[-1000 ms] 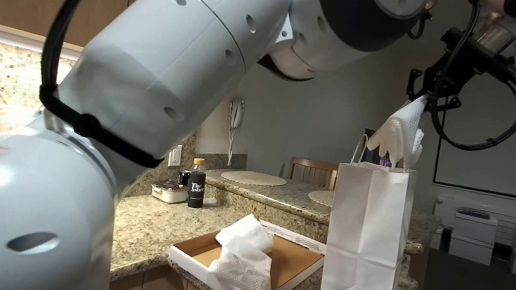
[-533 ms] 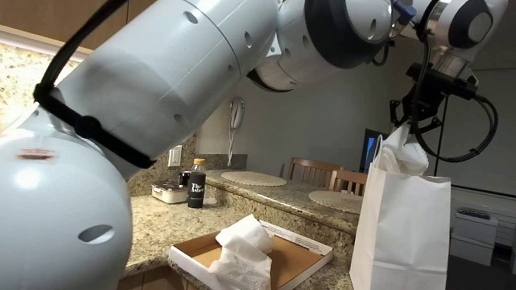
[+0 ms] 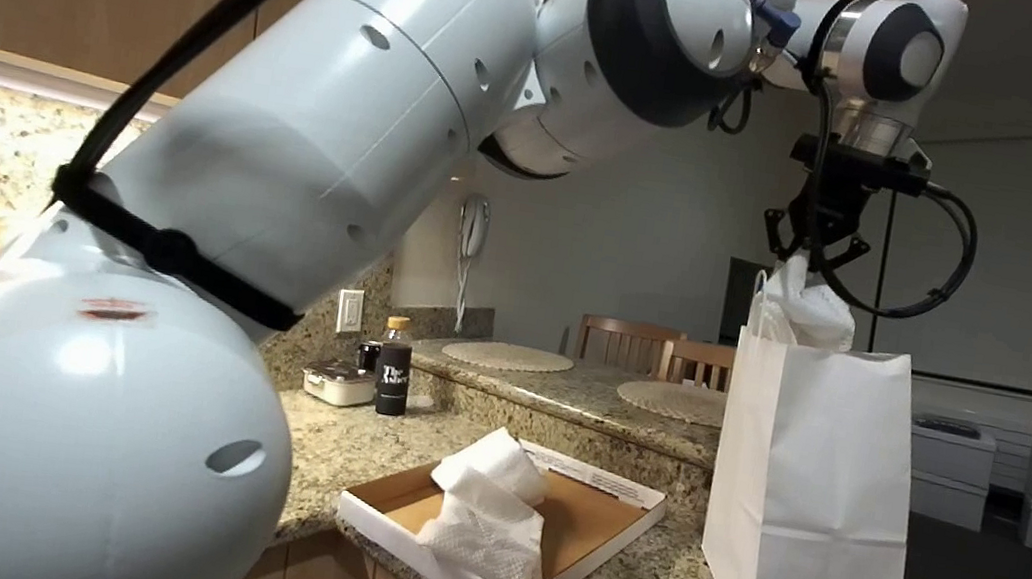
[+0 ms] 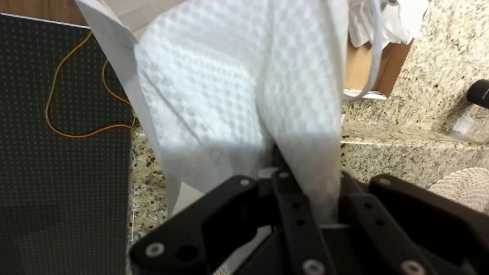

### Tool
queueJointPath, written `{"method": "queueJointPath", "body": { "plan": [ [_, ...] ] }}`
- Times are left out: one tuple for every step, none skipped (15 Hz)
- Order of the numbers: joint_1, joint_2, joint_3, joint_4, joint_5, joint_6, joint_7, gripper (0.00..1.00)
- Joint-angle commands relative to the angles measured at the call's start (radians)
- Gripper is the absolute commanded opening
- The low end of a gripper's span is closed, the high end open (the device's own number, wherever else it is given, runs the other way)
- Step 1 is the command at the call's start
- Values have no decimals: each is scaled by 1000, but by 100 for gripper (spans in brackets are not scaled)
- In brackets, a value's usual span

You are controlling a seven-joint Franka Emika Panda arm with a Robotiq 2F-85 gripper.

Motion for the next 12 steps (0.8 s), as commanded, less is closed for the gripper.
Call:
{"method": "queueJointPath", "body": {
  "plan": [
    [46,-107,-19,-131,-37,-6,-1,7],
    [58,-124,-23,-151,-40,1,3,7],
    [75,-152,-27,-185,-48,16,0,7],
    [88,-182,-32,-219,-55,32,-5,7],
    [105,-208,-38,-249,-67,44,0,7],
    [118,-229,-42,-272,-78,49,6,7],
    [134,-256,-47,-306,-89,60,8,7],
    [147,-278,-51,-330,-97,66,12,7],
    [159,-304,-54,-360,-104,78,17,7],
    [170,-325,-55,-384,-110,89,23,7],
    [182,-347,-58,-410,-114,111,34,7],
    [193,-370,-60,-442,-112,145,42,7]
  ]
}}
